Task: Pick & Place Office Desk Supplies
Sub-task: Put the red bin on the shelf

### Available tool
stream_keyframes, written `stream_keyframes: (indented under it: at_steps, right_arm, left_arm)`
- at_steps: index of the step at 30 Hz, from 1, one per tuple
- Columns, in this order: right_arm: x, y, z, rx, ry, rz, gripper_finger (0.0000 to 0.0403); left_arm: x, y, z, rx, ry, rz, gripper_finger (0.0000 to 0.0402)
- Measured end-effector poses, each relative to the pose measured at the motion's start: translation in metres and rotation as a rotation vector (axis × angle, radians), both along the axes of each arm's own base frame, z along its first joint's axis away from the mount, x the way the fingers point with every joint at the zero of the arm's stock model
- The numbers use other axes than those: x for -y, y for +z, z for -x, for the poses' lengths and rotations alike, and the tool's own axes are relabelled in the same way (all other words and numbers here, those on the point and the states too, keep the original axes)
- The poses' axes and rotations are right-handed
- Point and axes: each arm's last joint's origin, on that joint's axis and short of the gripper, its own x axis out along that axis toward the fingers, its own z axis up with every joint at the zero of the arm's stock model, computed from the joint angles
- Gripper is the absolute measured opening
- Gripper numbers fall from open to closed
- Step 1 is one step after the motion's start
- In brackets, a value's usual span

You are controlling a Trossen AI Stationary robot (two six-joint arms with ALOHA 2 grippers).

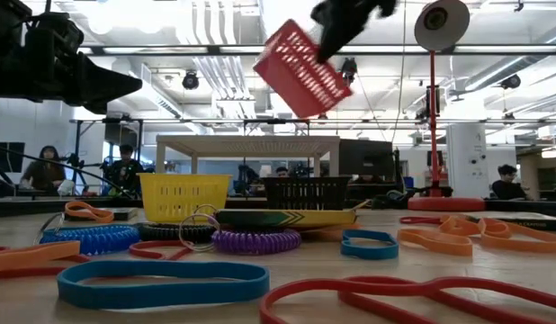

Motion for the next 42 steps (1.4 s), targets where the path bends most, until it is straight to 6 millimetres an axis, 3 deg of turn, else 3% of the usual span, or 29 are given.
stream_keyframes:
  at_steps: [8,17,28,36,42]
  right_arm:
    - [0.076,-0.015,-0.029,0.000,-0.208,0.032,0.0013]
    - [0.124,-0.030,-0.047,-0.091,-0.323,0.118,0.0013]
    - [0.141,-0.041,-0.065,-0.178,-0.340,0.134,0.0013]
    - [0.141,-0.040,-0.063,-0.194,-0.310,0.143,0.0014]
    - [0.141,-0.038,-0.062,-0.191,-0.310,0.137,0.0043]
  left_arm:
    - [0.000,0.000,0.000,0.000,0.000,0.000,0.0023]
    - [0.000,0.000,0.000,0.000,0.000,0.000,0.0023]
    - [0.000,0.000,0.000,0.000,0.000,0.000,0.0023]
    - [0.000,0.000,0.000,0.000,0.000,0.000,0.0023]
    - [0.000,0.000,0.000,0.000,0.000,0.000,0.0023]
